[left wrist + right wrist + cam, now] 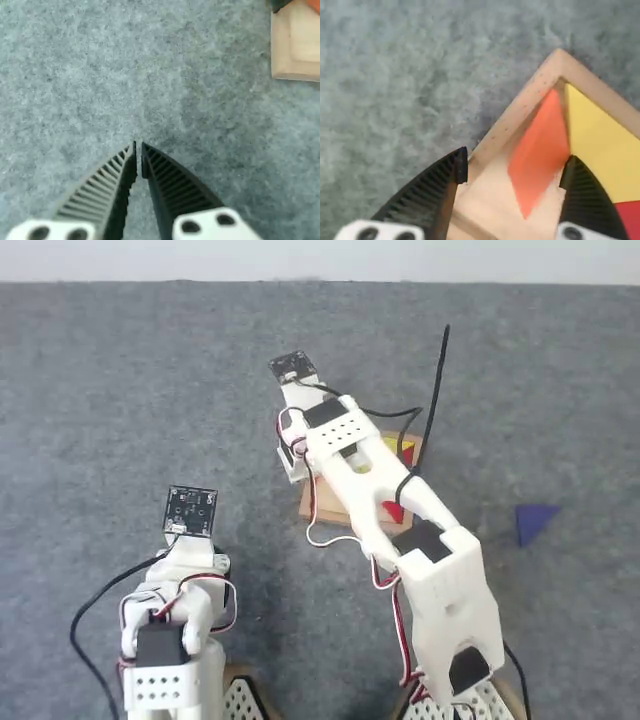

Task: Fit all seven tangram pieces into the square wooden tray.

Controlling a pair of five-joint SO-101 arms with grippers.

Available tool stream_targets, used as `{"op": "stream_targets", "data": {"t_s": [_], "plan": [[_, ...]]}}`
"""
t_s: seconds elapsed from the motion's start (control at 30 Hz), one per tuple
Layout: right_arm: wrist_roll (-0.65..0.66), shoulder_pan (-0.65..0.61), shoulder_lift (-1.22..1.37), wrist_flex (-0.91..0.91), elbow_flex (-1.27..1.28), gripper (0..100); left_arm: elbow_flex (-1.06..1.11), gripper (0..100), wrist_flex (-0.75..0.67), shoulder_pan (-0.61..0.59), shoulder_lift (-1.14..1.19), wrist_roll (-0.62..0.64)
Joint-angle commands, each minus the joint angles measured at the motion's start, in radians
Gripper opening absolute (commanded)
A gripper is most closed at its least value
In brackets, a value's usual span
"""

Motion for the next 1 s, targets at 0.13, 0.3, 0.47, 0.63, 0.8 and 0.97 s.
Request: {"op": "stream_targets", "data": {"t_s": [0.13, 0.3, 0.47, 0.63, 0.8, 0.97], "plan": [[0.011, 0.07, -0.217, 0.071, -0.058, 30.3, -0.01, 2, 0.003, 0.005, -0.017, -0.002], [0.063, 0.107, -0.263, 0.147, -0.054, 30.3, -0.01, 2, 0.003, 0.005, -0.017, -0.002], [0.132, 0.127, -0.361, 0.028, 0.18, 30.3, -0.01, 2, 0.003, 0.005, -0.017, -0.002], [0.193, 0.14, -0.581, -0.308, 0.612, 30.3, -0.01, 2, 0.003, 0.005, -0.017, -0.002], [0.192, 0.142, -0.587, -0.341, 0.721, 30.3, -0.01, 2, 0.003, 0.005, -0.017, -0.002], [0.193, 0.137, -0.522, -0.335, 0.698, 30.3, -0.01, 2, 0.003, 0.005, -0.017, -0.002]]}}
